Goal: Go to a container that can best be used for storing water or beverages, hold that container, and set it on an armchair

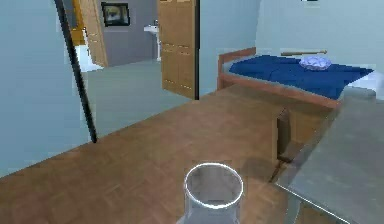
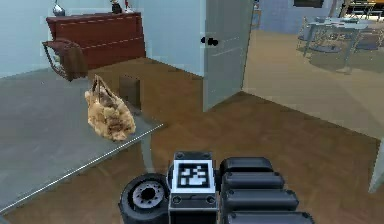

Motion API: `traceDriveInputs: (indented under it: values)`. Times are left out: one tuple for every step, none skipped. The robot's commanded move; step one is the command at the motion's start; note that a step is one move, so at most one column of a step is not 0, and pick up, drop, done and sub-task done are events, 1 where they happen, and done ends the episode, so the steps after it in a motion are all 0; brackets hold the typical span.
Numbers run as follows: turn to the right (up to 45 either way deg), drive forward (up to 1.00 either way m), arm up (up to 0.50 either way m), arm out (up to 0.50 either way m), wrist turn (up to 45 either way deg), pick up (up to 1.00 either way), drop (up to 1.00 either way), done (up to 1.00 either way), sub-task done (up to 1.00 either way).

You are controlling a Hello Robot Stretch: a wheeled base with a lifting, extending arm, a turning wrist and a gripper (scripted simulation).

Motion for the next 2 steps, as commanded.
traceDriveInputs:
  values:
    - [36.0, 0.00, 0.00, 0.00, 0.0, 0.00, 0.00, 0.00, 0.00]
    - [0.0, 0.10, 0.00, 0.00, 0.0, 0.00, 0.00, 0.00, 0.00]
